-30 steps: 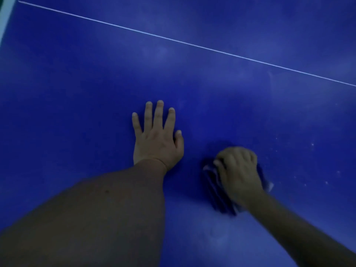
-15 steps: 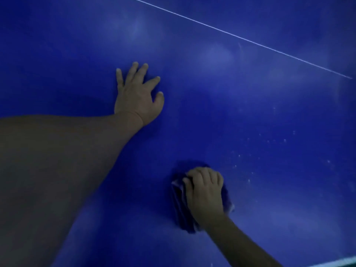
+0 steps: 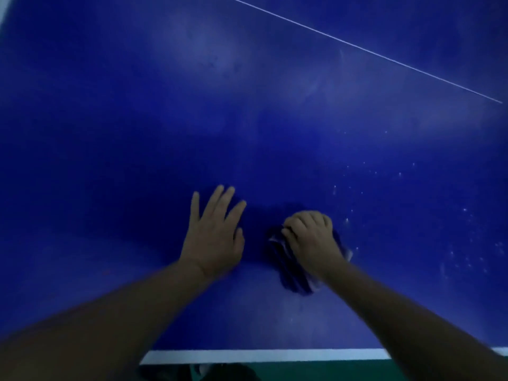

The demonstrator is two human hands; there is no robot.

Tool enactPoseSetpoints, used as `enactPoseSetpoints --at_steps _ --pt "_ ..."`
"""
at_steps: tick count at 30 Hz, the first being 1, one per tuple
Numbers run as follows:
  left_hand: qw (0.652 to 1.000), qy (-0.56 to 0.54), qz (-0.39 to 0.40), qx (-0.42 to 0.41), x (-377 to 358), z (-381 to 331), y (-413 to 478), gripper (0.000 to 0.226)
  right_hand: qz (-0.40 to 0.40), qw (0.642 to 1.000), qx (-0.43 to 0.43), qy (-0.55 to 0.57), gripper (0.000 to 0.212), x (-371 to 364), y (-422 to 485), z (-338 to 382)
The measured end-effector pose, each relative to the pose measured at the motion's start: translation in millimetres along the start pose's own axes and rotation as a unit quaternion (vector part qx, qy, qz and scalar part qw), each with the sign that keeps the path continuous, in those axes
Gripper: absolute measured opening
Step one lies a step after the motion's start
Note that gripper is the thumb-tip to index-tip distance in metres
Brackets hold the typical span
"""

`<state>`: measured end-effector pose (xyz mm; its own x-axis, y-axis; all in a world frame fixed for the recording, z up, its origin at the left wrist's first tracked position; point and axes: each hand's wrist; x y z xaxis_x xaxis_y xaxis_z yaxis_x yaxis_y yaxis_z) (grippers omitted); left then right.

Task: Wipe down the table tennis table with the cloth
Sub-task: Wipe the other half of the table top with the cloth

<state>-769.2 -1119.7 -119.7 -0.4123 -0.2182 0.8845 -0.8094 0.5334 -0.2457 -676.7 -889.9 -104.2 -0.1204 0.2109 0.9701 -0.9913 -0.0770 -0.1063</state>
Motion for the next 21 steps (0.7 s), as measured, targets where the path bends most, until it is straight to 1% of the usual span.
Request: enactPoseSetpoints --at_steps 1,2,3,5,6,7,9,11,13,14,15,16,18,20,21 --pt "1.000 0.020 0.001 0.011 -11 -3 -27 0.061 0.016 0.999 0.023 -0.023 0.034 4 7 -13" --pt "0.999 0.043 0.007 0.013 -21 -4 -48 0.063 0.015 0.999 0.003 -0.039 0.034 5 17 -22" --pt "0.997 0.070 0.012 0.005 -28 -3 -62 0.064 -0.006 0.998 -0.051 -0.035 0.031 4 28 -27" --pt "0.993 0.115 -0.002 -0.007 -37 0 -72 0.064 -0.084 0.981 -0.176 0.002 0.025 -7 32 -11" --pt "0.992 0.124 -0.008 -0.009 -40 -1 -71 0.065 -0.104 0.971 -0.215 0.017 0.023 -15 24 6" --pt "0.992 0.124 -0.009 -0.009 -40 -2 -68 0.065 -0.108 0.970 -0.216 0.019 0.022 -25 7 27" --pt "0.993 0.115 -0.008 -0.004 -42 -3 -66 0.065 -0.095 0.983 -0.154 0.017 0.021 -40 -48 74" --pt "0.993 0.117 -0.011 0.001 -43 -3 -67 0.066 -0.080 0.992 -0.085 0.044 0.018 -50 -116 110" --pt "0.993 0.120 -0.014 0.008 -42 -2 -67 0.067 -0.069 0.996 -0.017 0.045 0.020 -54 -155 112" --pt "0.993 0.119 -0.013 0.011 -42 -3 -68 0.068 -0.052 0.998 0.018 0.031 0.022 -52 -159 100" --pt "0.993 0.118 -0.011 0.011 -40 -3 -68 0.069 -0.039 0.999 0.032 0.009 0.023 -47 -153 84" --pt "0.993 0.115 -0.007 0.013 -41 -4 -68 0.069 -0.039 0.999 0.015 -0.010 0.023 -41 -141 69" --pt "0.994 0.108 -0.005 0.018 -40 -4 -67 0.070 -0.083 0.993 -0.080 -0.029 0.023 -29 -106 37" --pt "0.994 0.109 -0.009 0.021 -40 -5 -68 0.071 -0.134 0.973 -0.186 -0.001 0.027 -24 -78 15" --pt "0.994 0.109 -0.010 0.020 -41 -5 -68 0.071 -0.153 0.964 -0.218 0.009 0.028 -26 -72 11"
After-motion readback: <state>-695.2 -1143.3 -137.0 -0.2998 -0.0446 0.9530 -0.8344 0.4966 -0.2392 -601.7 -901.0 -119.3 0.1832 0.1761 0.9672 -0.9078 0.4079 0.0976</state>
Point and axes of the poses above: each hand's wrist, its own y-axis towards the middle knuckle, its own x-axis out of the back of the hand, z = x × y, and after that the axes turned 9 degrees about x, right-handed
